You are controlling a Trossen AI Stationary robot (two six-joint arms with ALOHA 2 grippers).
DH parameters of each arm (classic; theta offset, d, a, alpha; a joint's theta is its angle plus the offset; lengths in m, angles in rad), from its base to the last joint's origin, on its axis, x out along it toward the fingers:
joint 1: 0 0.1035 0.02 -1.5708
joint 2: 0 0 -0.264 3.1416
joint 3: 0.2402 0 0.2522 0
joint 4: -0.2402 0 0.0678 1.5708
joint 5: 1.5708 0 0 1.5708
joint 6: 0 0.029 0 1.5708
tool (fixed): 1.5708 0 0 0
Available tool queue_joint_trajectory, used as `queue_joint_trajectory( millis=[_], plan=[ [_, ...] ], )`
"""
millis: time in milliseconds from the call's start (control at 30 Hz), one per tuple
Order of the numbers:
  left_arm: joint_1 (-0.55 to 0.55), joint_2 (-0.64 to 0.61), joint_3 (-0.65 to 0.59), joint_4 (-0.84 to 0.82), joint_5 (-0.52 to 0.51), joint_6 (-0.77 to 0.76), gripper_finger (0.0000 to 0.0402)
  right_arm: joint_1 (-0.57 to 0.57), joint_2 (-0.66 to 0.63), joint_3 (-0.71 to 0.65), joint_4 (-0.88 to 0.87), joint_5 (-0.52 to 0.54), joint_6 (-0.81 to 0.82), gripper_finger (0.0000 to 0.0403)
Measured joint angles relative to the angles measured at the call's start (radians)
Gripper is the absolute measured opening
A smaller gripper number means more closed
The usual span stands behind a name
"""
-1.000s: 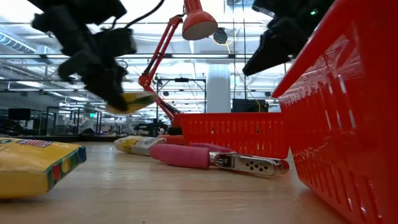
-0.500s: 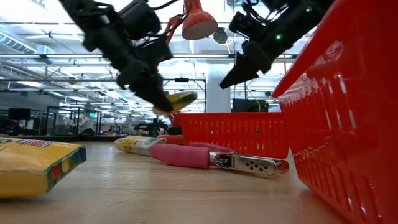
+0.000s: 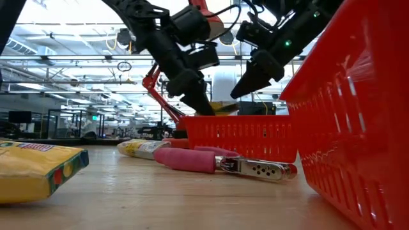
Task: Pick & Place School Supplies
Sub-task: Put the yellow crayon pack into the top red basket
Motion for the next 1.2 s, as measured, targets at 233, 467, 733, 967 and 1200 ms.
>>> queue_joint_trajectory(
  millis=[233, 467, 733, 967, 1200],
  plan=[
    [0.011, 0.007, 0.055, -0.023, 0.004, 0.021, 0.0040, -0.004, -0.002, 0.000, -0.018, 0.005, -0.009, 0.0247],
    [0.011, 0.007, 0.079, -0.029, 0.012, 0.038, 0.0039, -0.036, -0.003, 0.001, -0.027, 0.001, -0.019, 0.0247],
    [0.011, 0.007, 0.082, -0.020, 0.025, 0.046, 0.0038, -0.063, -0.003, 0.001, -0.025, 0.001, -0.056, 0.0247],
    [0.012, 0.007, 0.084, -0.010, 0.005, 0.046, 0.0036, -0.085, -0.002, 0.001, -0.025, 0.025, -0.076, 0.0247],
    [0.001, 0.003, 0.094, 0.040, 0.061, 0.064, 0.0035, -0.107, 0.002, 0.000, -0.039, 0.029, -0.086, 0.0247]
  ],
)
